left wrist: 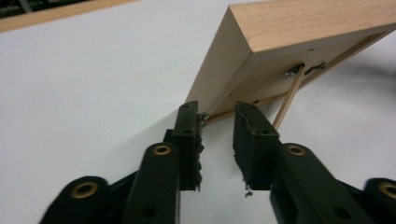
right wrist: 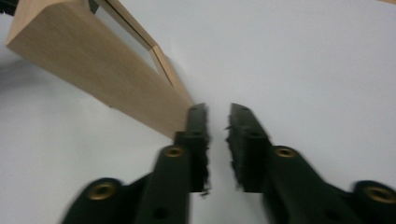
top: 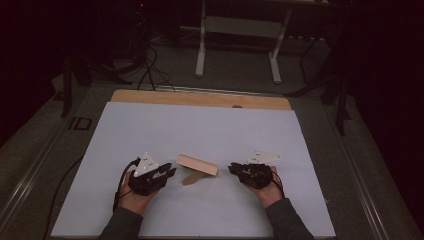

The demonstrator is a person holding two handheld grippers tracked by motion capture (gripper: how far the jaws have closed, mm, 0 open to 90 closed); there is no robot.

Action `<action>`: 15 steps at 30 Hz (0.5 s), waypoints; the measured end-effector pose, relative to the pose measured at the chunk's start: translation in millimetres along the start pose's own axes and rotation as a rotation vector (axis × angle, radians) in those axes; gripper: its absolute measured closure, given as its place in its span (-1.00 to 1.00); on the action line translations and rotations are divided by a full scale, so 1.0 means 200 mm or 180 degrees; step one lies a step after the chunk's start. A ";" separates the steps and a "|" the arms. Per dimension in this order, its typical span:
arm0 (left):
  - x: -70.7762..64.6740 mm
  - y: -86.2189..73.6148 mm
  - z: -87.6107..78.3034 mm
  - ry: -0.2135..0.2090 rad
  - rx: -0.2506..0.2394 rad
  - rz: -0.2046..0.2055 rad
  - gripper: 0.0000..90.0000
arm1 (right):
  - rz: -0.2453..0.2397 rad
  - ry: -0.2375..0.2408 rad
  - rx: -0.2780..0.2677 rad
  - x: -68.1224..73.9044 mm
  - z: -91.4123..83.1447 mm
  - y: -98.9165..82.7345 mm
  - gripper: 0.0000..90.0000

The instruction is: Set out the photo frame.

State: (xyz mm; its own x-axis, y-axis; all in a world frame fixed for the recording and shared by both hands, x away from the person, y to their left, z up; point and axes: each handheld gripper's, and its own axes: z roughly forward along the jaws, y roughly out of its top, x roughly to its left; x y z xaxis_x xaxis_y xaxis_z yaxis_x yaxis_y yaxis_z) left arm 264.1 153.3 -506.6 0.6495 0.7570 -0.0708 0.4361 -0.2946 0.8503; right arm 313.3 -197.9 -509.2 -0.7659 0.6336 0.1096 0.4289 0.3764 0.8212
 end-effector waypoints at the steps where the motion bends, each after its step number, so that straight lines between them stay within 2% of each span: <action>1: 0.00 0.00 0.01 -0.0011 0.0010 0.0004 0.69 | -0.0002 -0.0002 0.0000 0.00 0.01 0.00 0.92; 2: -0.01 0.00 0.01 -0.0023 0.0026 0.0025 0.73 | 0.0002 0.0005 -0.0011 0.01 0.02 0.00 0.99; 7: -0.02 0.00 0.06 -0.0094 0.0113 0.0111 0.98 | 0.0010 0.0053 -0.0004 0.03 0.07 0.03 1.00; 11: -0.04 0.02 0.08 -0.0114 0.0152 0.0202 1.00 | 0.0053 0.0054 -0.0022 0.05 0.11 0.05 1.00; 15: -0.05 0.04 0.11 -0.0131 0.0148 0.0205 1.00 | 0.0090 0.0084 -0.0057 0.05 0.13 0.06 1.00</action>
State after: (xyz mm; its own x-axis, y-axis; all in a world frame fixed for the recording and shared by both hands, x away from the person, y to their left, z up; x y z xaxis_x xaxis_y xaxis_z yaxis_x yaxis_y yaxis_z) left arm 274.0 130.0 -511.3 0.7018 0.7113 -0.0389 0.4203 -0.3694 0.8288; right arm 323.1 -168.5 -512.9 -0.7661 0.6256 0.1475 0.4421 0.3463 0.8274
